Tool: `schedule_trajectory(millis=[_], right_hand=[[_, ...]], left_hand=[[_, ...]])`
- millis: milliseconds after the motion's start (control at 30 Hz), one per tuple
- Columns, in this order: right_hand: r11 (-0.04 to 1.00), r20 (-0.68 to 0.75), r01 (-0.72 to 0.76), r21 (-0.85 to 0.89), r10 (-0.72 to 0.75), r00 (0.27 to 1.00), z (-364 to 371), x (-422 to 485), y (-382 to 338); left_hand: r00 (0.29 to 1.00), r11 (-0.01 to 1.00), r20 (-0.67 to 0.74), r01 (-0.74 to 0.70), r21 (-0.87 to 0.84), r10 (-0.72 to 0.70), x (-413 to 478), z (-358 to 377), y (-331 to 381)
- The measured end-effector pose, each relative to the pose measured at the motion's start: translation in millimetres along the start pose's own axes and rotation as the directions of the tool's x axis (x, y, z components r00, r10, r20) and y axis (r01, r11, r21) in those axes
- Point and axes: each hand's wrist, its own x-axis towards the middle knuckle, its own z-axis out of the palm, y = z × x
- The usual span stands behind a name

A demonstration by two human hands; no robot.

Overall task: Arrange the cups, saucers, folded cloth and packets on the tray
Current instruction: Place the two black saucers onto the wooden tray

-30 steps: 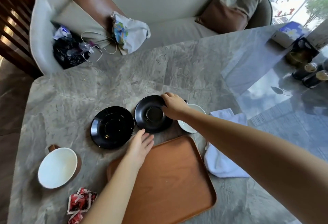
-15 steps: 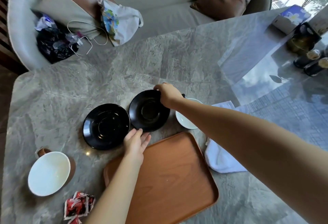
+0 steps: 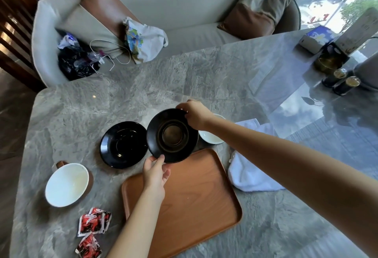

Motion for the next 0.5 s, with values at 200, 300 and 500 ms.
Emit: schedule_trajectory(millis=[200,300,500], right_hand=[[0.993,0.062,-0.066,0.101,0.060,0.996,4.3,-62.4,1.7],[0.989,0.109,-0.082,0.123,0.069,0.992,13.3,-94.6,8.3],[0.960,0.140,-0.225,0.166,0.203,0.969,44.6,-133.0,45.8]], left_hand=[[0.997,0.987,0.001,-0.077,0.143,0.077,-17.8,-21.7,-22.1],[0.996,0.972,-0.020,-0.075,0.223,0.082,-24.9,-28.9,-35.4],[0.996,0.915,0.041,-0.083,0.394,0.073,-33.6,-29.4,-61.4]])
